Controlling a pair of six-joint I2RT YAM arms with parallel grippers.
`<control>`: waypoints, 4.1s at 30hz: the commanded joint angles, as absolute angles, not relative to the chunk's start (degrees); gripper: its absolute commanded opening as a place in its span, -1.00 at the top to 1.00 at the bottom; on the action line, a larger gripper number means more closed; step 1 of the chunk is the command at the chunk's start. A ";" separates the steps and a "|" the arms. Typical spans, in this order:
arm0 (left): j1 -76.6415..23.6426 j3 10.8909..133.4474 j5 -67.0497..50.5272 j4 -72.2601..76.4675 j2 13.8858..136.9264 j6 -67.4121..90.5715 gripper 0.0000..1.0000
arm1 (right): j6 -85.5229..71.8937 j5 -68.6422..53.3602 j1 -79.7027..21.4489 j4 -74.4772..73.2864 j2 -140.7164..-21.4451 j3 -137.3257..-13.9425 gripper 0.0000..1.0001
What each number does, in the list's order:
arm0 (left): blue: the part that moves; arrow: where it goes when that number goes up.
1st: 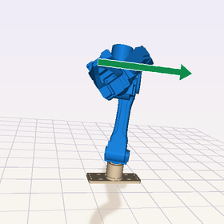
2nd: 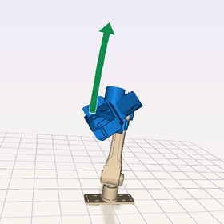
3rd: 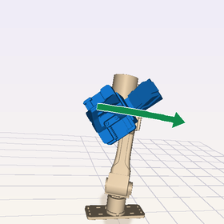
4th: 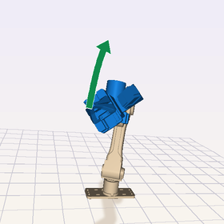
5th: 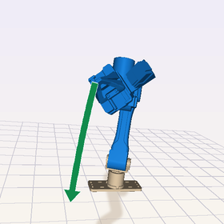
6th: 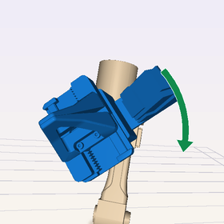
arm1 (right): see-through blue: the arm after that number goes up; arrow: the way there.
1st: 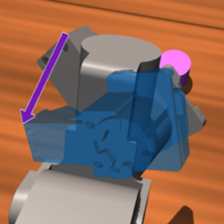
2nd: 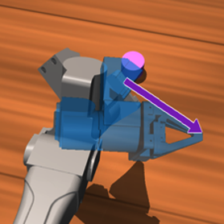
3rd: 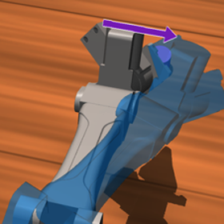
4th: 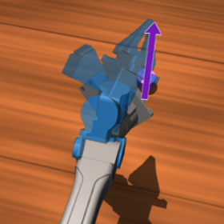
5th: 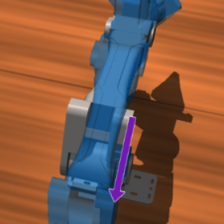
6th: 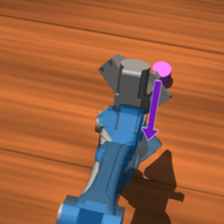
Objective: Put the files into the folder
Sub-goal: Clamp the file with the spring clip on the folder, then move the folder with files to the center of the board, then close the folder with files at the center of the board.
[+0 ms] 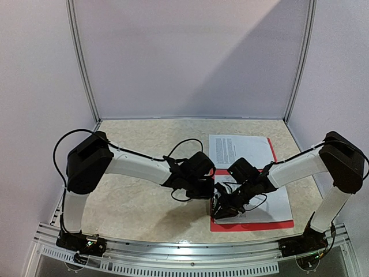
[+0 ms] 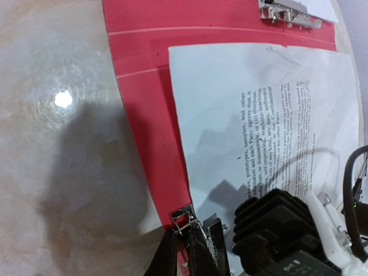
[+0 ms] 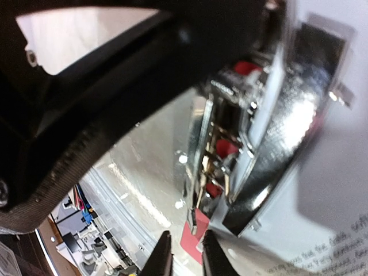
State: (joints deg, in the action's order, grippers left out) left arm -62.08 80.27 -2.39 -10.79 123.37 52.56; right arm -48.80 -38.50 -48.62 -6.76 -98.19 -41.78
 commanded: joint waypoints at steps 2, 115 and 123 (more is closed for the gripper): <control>-62.09 77.88 2.27 -16.11 125.33 50.72 1.00 | -47.96 -35.51 -48.94 -14.76 -95.99 -43.17 0.55; -57.48 22.95 -12.84 34.45 93.06 80.94 -0.73 | -27.60 -3.59 -1.50 -21.03 -93.72 -52.72 -0.96; -58.09 23.73 -20.59 46.06 105.42 92.16 -0.70 | -28.20 -14.11 -1.42 -17.84 -98.53 -49.96 -0.93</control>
State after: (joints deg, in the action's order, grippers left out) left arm -56.90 24.58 -16.14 44.97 98.54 85.95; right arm -28.10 -8.08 -1.48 -20.38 -96.64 -52.18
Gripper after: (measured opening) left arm 0.850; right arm 0.969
